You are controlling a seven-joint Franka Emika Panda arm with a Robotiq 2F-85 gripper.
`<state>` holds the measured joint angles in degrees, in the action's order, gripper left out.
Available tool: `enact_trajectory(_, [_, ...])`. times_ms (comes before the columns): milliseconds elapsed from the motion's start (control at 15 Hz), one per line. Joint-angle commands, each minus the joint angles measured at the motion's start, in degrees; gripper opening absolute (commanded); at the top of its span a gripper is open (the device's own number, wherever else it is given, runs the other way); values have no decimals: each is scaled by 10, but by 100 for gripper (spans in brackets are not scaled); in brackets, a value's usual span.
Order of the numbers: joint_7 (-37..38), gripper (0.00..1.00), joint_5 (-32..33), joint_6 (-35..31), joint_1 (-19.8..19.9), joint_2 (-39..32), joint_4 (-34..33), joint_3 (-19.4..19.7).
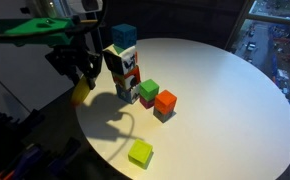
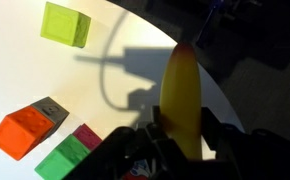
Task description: Put the banana on the table.
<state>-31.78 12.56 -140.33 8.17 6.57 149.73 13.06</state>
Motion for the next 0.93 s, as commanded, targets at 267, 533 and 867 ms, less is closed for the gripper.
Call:
enact_trajectory(267, [0, 42, -2, 1, 4, -7, 0, -7])
enact_trajectory(533, [0, 42, -2, 1, 4, -7, 0, -7])
enact_trajectory(867, [-9, 17, -16, 3, -1, -10, -2, -10])
